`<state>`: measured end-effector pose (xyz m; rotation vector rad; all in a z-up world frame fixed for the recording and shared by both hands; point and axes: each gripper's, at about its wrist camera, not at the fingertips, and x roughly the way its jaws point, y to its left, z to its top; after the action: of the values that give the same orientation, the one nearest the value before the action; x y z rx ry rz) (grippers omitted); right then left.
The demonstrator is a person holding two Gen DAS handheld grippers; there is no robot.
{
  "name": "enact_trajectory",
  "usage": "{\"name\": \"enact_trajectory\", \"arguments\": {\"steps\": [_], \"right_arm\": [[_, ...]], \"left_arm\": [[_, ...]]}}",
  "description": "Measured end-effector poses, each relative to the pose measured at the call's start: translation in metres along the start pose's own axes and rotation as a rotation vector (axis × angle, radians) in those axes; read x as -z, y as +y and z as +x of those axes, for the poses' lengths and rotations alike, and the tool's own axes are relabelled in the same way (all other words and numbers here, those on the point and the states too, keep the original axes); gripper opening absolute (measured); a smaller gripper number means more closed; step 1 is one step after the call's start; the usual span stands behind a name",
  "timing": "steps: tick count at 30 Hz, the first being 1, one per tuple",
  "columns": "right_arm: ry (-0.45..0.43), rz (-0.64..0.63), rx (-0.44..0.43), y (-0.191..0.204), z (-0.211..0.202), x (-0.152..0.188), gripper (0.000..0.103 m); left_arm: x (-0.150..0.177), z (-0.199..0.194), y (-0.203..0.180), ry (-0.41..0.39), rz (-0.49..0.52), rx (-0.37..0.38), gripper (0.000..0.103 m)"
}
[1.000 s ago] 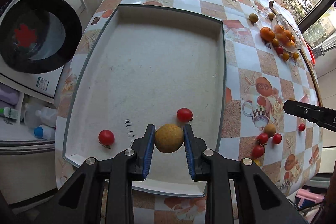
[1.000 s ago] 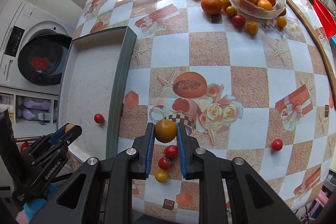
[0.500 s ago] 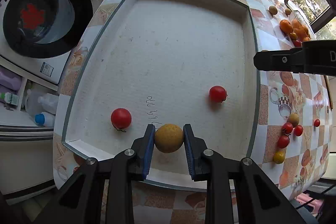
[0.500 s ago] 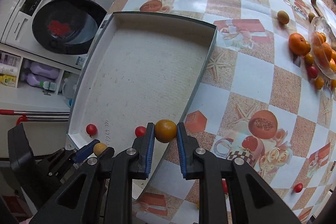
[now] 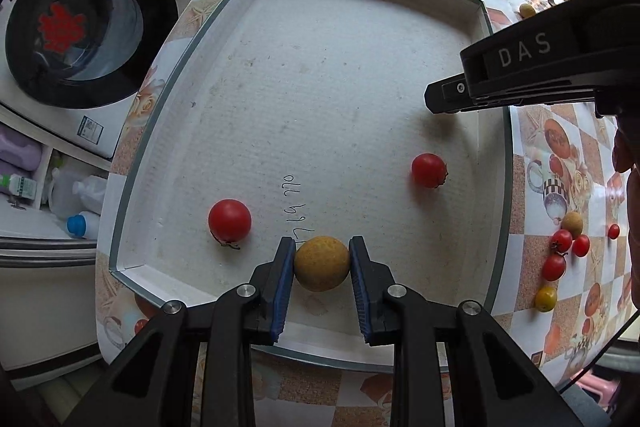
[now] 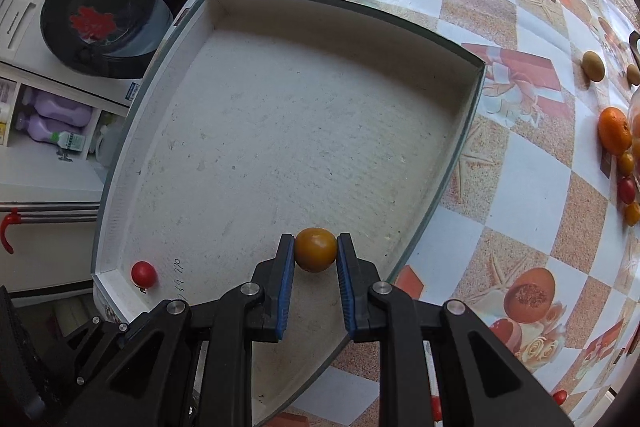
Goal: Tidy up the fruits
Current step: 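Carry both fruits into the white tray and open both tools, then move both open tools back over the remaining fruits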
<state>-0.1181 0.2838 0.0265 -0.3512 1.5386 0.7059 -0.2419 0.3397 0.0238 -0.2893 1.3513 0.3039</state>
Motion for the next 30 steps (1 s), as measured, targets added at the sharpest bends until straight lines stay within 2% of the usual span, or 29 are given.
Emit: {"name": "enact_trajectory", "arguments": {"steps": [6, 8, 10, 14, 15, 16, 17, 18, 19, 21, 26, 30], "right_arm": [[0.004, -0.030, 0.027, 0.006, 0.007, -0.006, 0.025], [0.012, -0.030, 0.007, 0.006, 0.007, -0.007, 0.030], [0.008, -0.022, -0.001, 0.007, 0.004, -0.006, 0.045], [-0.032, -0.015, -0.030, 0.006, -0.012, -0.002, 0.060], [-0.045, -0.011, -0.036, 0.005, -0.017, 0.000, 0.066], [-0.058, -0.004, -0.042, 0.004, -0.022, 0.001, 0.072], [-0.069, 0.006, -0.050, 0.002, -0.027, 0.003, 0.073], [-0.077, 0.018, -0.058, 0.000, -0.031, 0.005, 0.075], [-0.084, 0.032, -0.067, -0.002, -0.036, 0.007, 0.078], [-0.099, 0.051, -0.079, -0.008, -0.044, 0.013, 0.080], [-0.113, 0.111, -0.070, -0.032, -0.059, 0.033, 0.080], [-0.109, 0.194, -0.048, -0.061, -0.067, 0.054, 0.080]], "left_arm": [[0.000, 0.005, -0.002, 0.013, 0.024, -0.027, 0.030], [0.000, 0.004, -0.004, 0.015, 0.037, -0.033, 0.030], [-0.002, 0.004, -0.005, 0.018, 0.037, -0.027, 0.030], [-0.003, 0.003, -0.004, 0.021, 0.036, -0.015, 0.030], [-0.003, 0.002, -0.004, 0.021, 0.037, -0.008, 0.030], [-0.003, 0.002, -0.004, 0.020, 0.039, 0.001, 0.033], [-0.002, 0.001, -0.003, 0.019, 0.040, 0.011, 0.061], [-0.002, -0.001, -0.003, 0.005, 0.040, 0.012, 0.077], [-0.001, -0.008, -0.002, -0.030, 0.041, 0.009, 0.090], [0.000, -0.016, -0.006, -0.062, 0.070, 0.011, 0.090], [-0.003, -0.015, -0.015, -0.019, 0.126, -0.002, 0.090], [-0.010, -0.024, -0.033, -0.027, 0.170, 0.004, 0.090]]}}
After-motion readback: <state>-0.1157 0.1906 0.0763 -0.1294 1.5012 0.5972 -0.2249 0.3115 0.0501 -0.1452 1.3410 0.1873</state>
